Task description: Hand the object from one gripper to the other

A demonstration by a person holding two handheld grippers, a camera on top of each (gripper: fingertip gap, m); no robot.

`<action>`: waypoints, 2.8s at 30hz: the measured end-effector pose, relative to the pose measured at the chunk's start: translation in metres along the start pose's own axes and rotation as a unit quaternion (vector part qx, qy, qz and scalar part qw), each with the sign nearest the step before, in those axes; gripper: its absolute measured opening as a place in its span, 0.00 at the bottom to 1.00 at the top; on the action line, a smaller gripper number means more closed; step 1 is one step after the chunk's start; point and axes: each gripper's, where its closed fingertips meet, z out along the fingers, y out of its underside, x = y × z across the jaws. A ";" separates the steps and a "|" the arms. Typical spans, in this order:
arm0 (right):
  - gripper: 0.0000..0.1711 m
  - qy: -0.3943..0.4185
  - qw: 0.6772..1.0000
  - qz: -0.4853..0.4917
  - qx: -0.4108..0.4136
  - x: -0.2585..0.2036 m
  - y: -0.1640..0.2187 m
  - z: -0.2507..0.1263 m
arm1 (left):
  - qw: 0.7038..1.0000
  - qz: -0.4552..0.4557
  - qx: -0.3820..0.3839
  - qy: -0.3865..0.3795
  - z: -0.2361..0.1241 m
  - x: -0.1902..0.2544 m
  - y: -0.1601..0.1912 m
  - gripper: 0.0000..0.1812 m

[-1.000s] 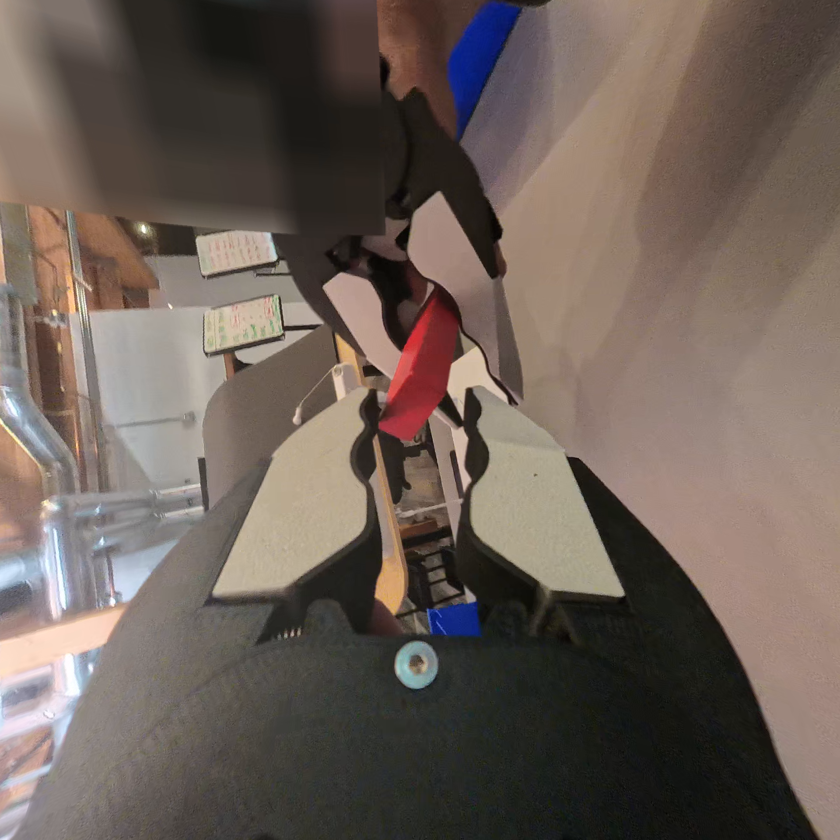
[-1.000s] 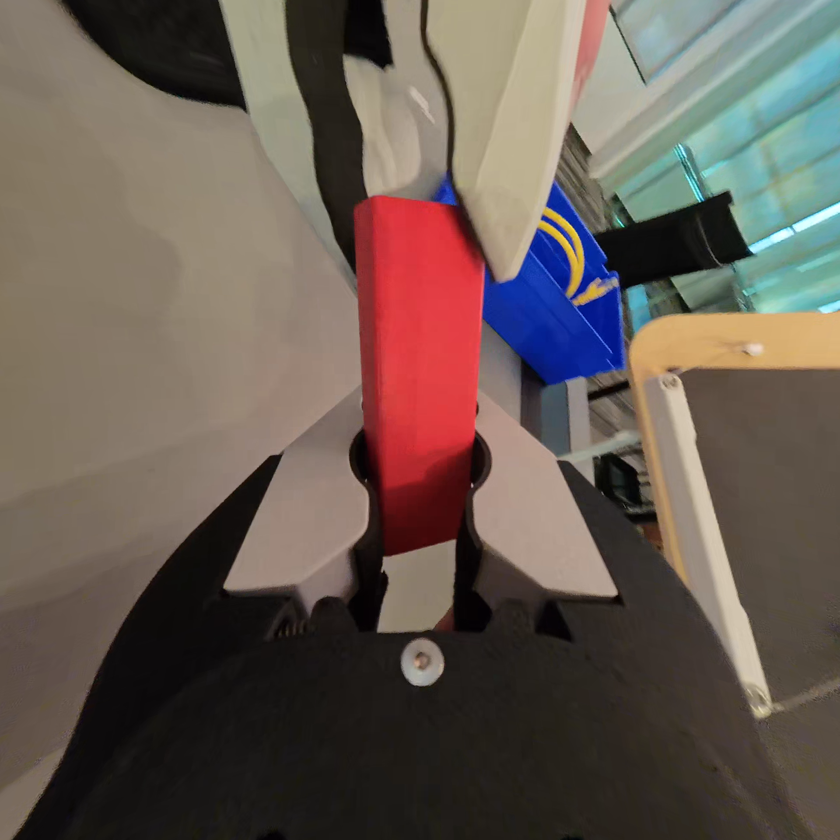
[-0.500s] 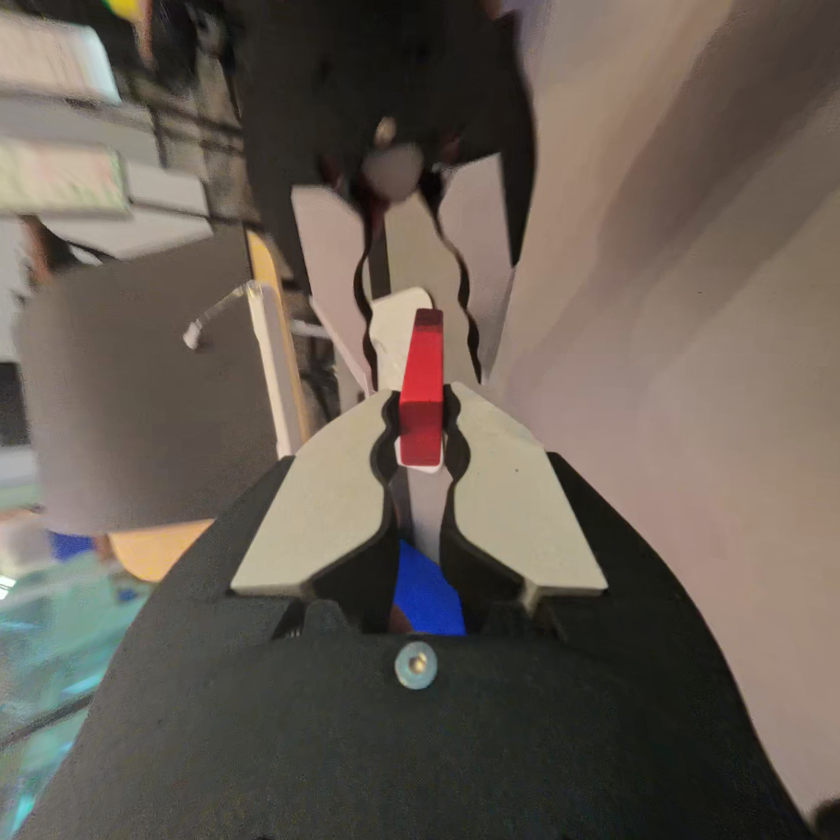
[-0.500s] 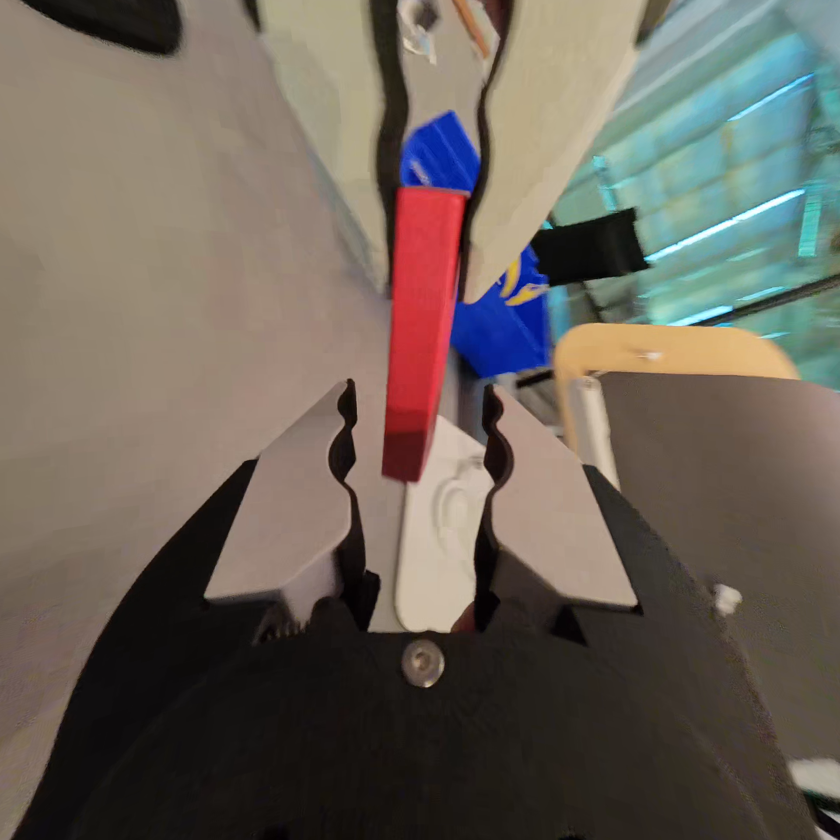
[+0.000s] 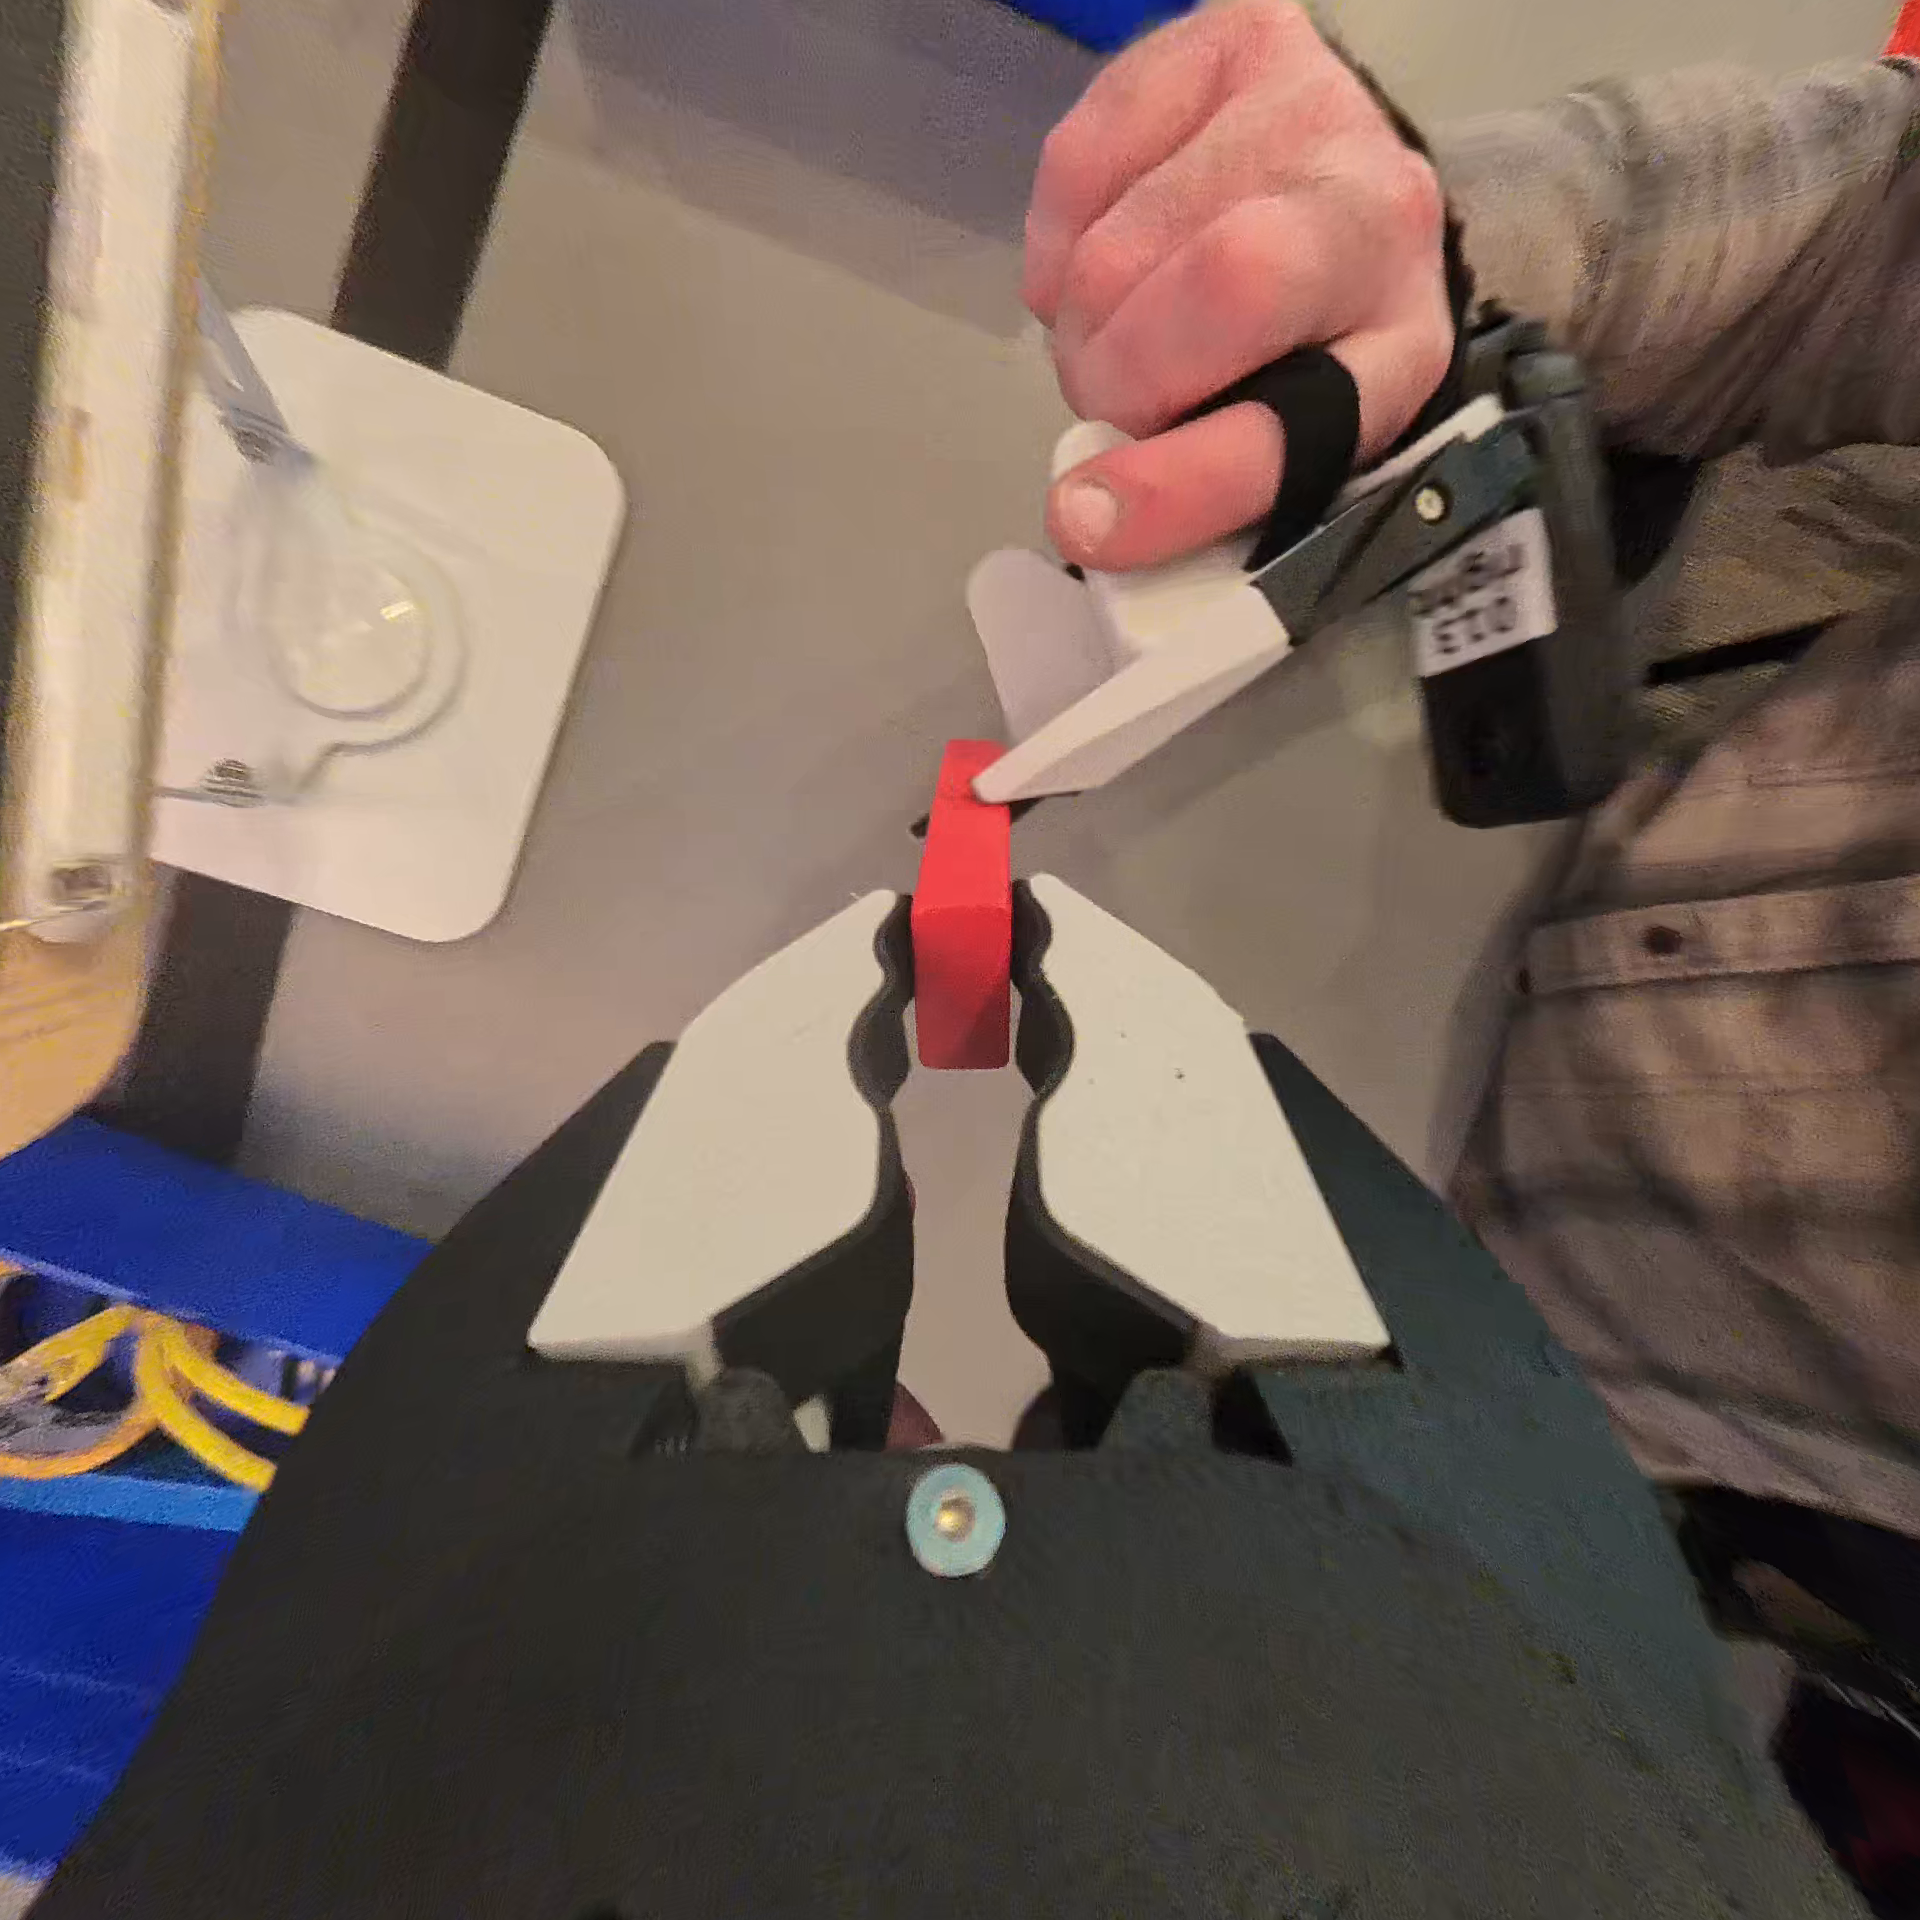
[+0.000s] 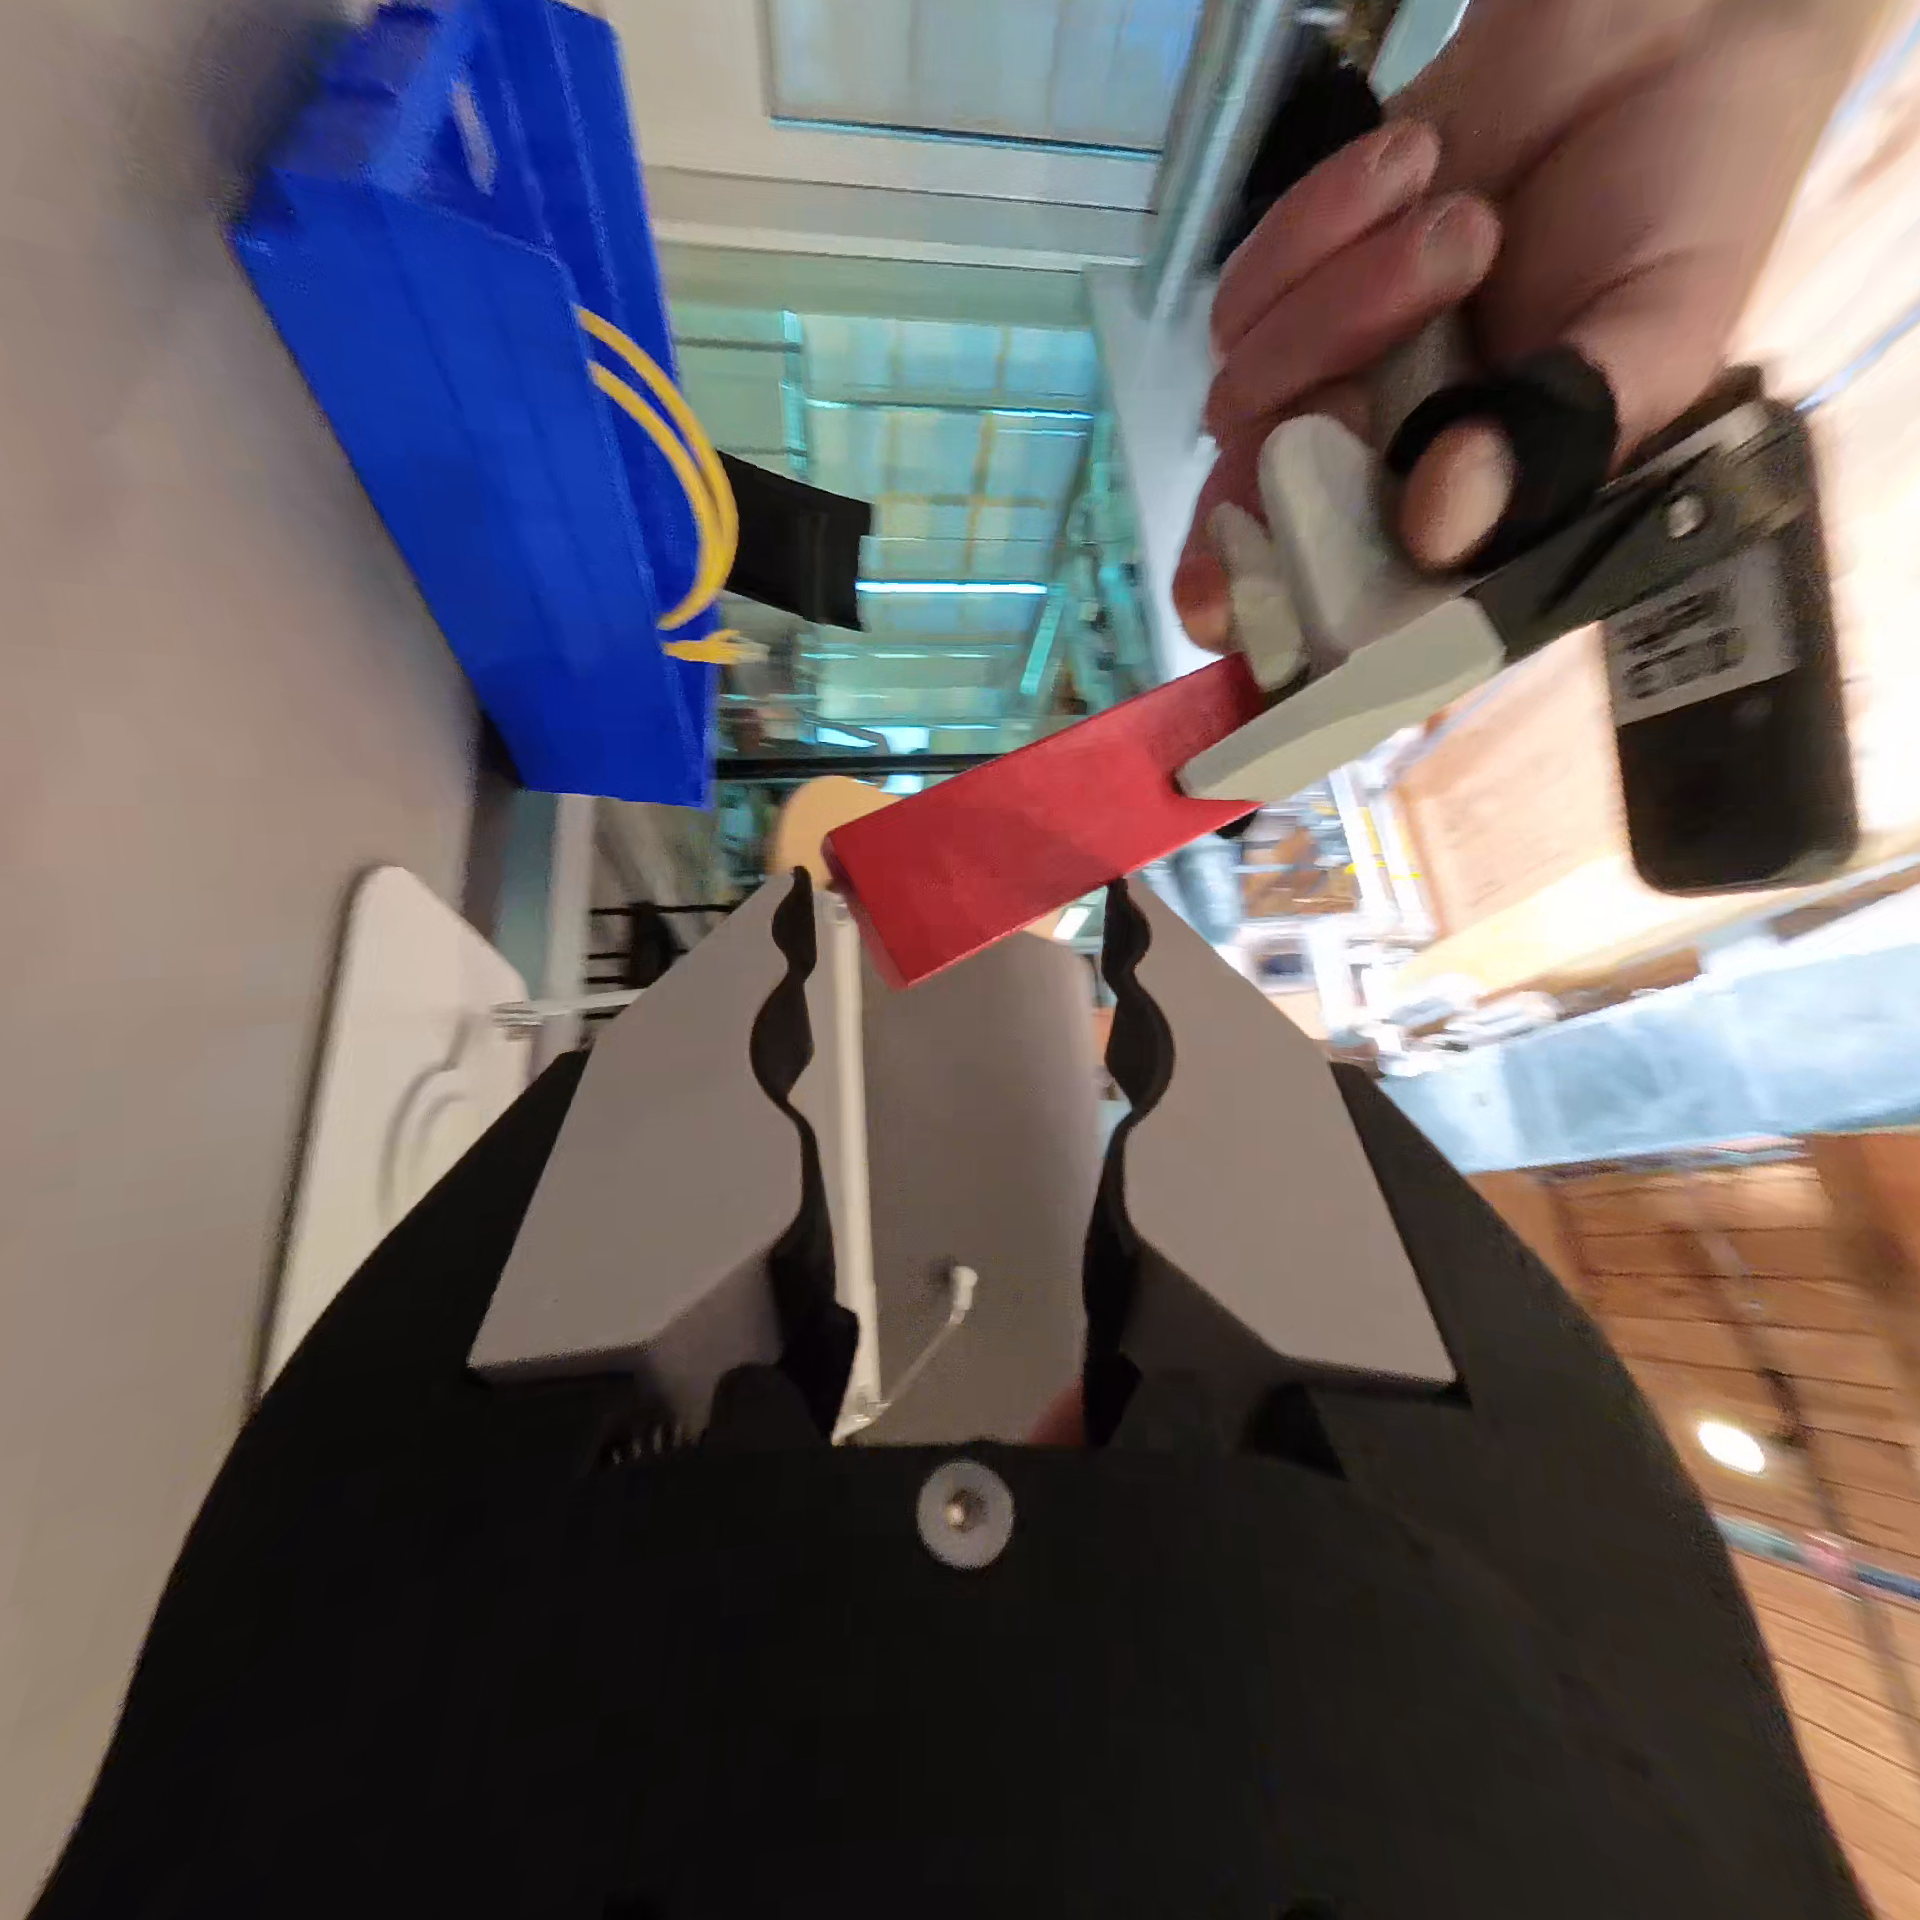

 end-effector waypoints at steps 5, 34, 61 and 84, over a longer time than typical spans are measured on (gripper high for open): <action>0.33 0.087 0.995 -0.056 -0.005 0.010 -0.014 0.000 | 0.994 -0.039 -0.036 0.091 -0.004 0.000 0.005 0.09; 0.07 0.071 0.997 0.001 0.002 0.030 -0.021 -0.008 | 0.948 -0.120 0.131 0.265 0.007 -0.023 0.002 0.26; 0.07 -0.353 0.824 0.358 -0.260 0.064 0.246 -0.207 | 0.927 0.188 0.280 -0.165 0.054 -0.044 -0.001 0.23; 0.08 -0.701 0.461 0.455 -0.298 -0.090 0.247 -0.291 | 0.915 0.237 0.268 -0.185 0.060 -0.035 0.006 0.20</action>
